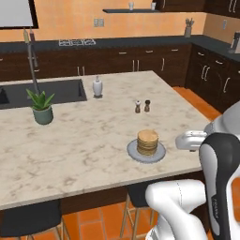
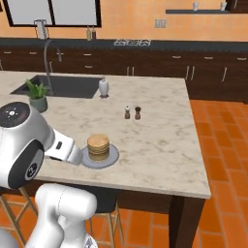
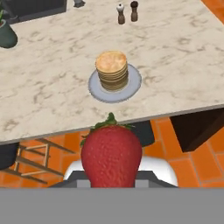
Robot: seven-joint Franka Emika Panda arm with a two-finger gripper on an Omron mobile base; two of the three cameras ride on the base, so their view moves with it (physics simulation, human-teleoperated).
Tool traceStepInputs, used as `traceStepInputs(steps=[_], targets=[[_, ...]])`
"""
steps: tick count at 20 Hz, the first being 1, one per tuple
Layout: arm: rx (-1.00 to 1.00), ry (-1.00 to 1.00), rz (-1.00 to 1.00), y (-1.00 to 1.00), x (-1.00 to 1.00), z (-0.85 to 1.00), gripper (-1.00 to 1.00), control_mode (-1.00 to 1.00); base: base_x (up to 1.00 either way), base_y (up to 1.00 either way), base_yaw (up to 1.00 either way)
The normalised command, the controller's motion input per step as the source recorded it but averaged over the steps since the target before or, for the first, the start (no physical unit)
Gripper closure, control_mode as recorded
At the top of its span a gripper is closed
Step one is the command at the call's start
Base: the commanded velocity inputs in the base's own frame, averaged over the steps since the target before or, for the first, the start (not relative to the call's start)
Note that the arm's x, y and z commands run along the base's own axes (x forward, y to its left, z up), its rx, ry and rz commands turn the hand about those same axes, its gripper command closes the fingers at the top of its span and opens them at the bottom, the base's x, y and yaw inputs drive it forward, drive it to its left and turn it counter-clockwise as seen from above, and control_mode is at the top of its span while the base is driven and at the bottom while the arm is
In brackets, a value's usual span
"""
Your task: Take the strawberry from the fridge and place it on top of the pancake, located on the dining counter.
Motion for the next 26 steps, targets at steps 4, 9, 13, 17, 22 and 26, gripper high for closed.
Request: traceStepInputs(steps=[4, 9, 13, 17, 22, 26], targets=[[0.0, 0.0, 0.0, 0.0, 0.0, 0.0, 1.0, 1.0, 0.19, 0.38, -0.06], [0.0, 0.0, 0.0, 0.0, 0.0, 0.0, 1.0, 1.0, 0.28, 0.14, -0.04], [-0.01, 0.04, 0.0, 0.04, 0.7, 0.0, 1.0, -1.0, 0.0, 0.0, 0.0], [-0.03, 0.03, 0.0, 0.15, 1.0, 0.0, 1.0, -1.0, 0.0, 0.0, 0.0], [-0.16, 0.2, 0.0, 0.04, 1.0, -0.11, 1.0, -1.0, 0.0, 0.0, 0.0], [-0.11, 0.18, 0.03, -0.17, 1.0, -0.39, 1.0, -1.0, 0.0, 0.0, 0.0]])
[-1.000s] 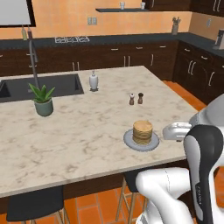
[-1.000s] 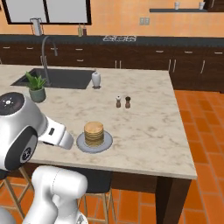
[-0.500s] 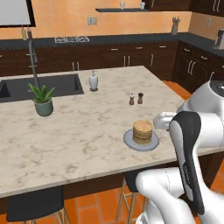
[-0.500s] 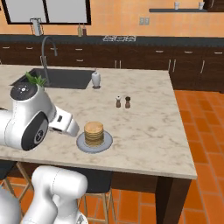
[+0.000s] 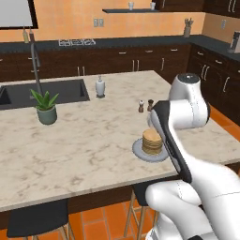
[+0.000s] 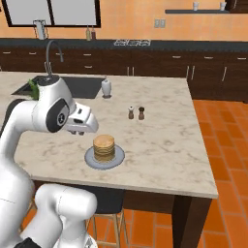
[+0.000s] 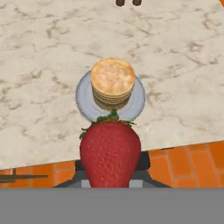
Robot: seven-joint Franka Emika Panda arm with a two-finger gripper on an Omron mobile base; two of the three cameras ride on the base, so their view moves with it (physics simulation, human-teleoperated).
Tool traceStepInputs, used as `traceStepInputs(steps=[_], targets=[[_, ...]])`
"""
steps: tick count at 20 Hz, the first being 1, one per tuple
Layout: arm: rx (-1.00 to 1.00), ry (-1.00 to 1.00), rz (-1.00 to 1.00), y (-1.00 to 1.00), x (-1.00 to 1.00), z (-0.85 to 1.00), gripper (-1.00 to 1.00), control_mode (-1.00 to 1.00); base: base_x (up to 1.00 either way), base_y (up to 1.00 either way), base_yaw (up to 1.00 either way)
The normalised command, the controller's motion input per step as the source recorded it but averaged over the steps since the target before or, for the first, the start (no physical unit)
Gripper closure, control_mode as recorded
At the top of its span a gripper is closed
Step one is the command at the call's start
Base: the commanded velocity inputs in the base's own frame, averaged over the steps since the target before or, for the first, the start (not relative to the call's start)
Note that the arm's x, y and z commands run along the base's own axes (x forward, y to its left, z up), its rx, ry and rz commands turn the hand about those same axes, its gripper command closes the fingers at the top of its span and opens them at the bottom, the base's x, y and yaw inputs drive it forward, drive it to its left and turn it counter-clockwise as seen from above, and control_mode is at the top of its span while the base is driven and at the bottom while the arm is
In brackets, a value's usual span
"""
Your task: Take the strawberry from the fridge and place it on top of the pancake, located on the dining counter.
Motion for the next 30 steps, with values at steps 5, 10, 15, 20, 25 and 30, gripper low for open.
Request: traceStepInputs(steps=[5, 10, 15, 20, 25, 30], targets=[[0.01, -0.01, 0.12, -0.02, 0.48, -0.41, 1.0, -1.0, 0.0, 0.0, 0.0], [0.04, -0.01, 0.14, -0.07, 0.33, -0.53, 1.0, -1.0, 0.0, 0.0, 0.0], [0.09, 0.0, 0.29, -0.64, 0.66, -0.14, 1.0, -1.0, 0.0, 0.0, 0.0], [0.06, 0.0, 0.61, -0.47, 0.26, -0.11, 1.0, -1.0, 0.0, 0.0, 0.0], [0.0, 0.0, 0.77, -0.01, 0.18, -0.04, 1.0, -1.0, 0.0, 0.0, 0.0], [0.04, 0.0, 0.61, -0.02, 0.16, 0.0, 1.0, -1.0, 0.0, 0.0, 0.0]])
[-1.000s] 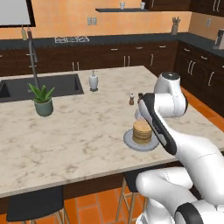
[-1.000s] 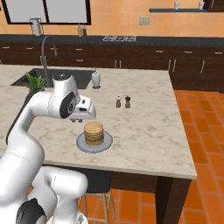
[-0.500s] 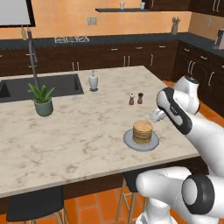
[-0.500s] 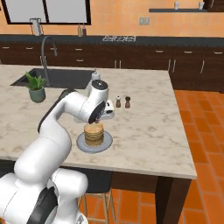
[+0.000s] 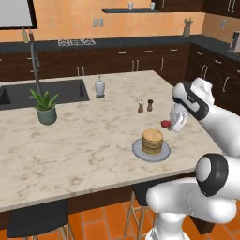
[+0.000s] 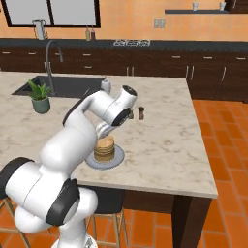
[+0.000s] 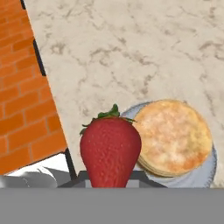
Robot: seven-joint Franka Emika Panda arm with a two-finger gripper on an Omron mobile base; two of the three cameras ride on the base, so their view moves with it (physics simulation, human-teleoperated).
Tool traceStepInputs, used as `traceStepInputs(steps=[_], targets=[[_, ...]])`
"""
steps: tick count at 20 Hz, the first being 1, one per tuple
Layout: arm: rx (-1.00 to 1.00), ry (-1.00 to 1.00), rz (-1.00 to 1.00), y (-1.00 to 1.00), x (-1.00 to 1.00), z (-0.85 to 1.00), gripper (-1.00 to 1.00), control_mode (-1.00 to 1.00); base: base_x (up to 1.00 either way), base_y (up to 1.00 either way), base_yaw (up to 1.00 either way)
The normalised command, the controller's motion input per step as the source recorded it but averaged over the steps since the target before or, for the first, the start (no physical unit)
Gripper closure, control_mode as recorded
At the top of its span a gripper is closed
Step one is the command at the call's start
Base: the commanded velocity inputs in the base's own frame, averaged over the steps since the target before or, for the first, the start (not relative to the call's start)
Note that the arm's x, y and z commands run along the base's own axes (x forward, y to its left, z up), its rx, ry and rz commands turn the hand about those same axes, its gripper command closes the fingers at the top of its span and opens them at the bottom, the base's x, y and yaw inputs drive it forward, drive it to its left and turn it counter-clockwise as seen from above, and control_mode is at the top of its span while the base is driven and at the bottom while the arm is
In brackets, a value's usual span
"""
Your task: Take the strawberry from the fridge and place it on top of the pancake, located on the dining counter.
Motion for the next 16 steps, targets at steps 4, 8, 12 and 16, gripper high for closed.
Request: traceStepInputs(steps=[4, 8, 12, 16], targets=[[0.01, 0.0, 0.39, 0.02, 0.05, -0.04, 1.0, -1.0, 0.0, 0.0, 0.0], [0.0, 0.0, 0.22, 0.43, 0.09, -0.29, 1.0, -1.0, 0.0, 0.0, 0.0], [-0.03, 0.0, 0.15, 0.07, 0.38, -0.39, 1.0, -1.0, 0.0, 0.0, 0.0], [0.0, -0.06, 0.09, 0.0, 0.62, -0.43, 1.0, -1.0, 0.0, 0.0, 0.0]])
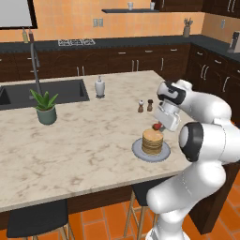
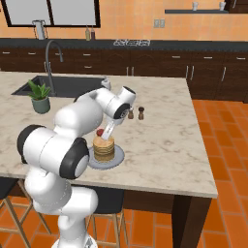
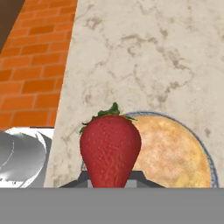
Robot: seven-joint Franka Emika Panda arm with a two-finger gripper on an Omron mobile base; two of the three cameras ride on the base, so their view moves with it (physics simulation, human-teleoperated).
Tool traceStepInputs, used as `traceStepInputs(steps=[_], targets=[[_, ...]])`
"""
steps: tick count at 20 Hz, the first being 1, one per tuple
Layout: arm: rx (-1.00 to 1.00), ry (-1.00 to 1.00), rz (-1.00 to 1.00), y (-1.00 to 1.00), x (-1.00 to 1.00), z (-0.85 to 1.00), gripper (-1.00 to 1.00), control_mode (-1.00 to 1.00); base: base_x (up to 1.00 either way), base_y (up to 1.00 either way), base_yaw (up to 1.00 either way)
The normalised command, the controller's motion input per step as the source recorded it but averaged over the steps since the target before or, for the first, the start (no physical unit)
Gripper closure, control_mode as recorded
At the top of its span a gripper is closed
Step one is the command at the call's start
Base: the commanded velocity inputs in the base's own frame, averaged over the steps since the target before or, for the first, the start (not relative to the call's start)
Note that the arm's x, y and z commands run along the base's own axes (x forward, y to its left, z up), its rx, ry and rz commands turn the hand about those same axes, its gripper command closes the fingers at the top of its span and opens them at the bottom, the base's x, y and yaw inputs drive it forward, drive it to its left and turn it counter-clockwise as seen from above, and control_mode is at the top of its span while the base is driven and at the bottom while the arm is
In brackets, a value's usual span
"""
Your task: Take the strawberry from the fridge and place it on top of the pancake, located on the dining counter.
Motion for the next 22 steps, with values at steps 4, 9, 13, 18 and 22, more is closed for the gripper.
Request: traceStepInputs(steps=[4, 9, 13, 18, 22], targets=[[0.0, -0.05, 0.01, 0.0, 0.61, -0.29, 1.0, -1.0, 0.0, 0.0, 0.0], [0.0, 0.01, 0.0, 0.05, 0.26, -0.34, 1.0, -1.0, 0.0, 0.0, 0.0], [0.0, 0.04, 0.0, 0.0, -0.07, -0.19, 1.0, -1.0, 0.0, 0.0, 0.0], [0.0, -0.03, 0.0, -0.09, -0.18, 0.0, 1.0, -1.0, 0.0, 0.0, 0.0], [0.0, -0.11, 0.0, -0.07, -0.2, 0.07, 1.0, -1.0, 0.0, 0.0, 0.0]])
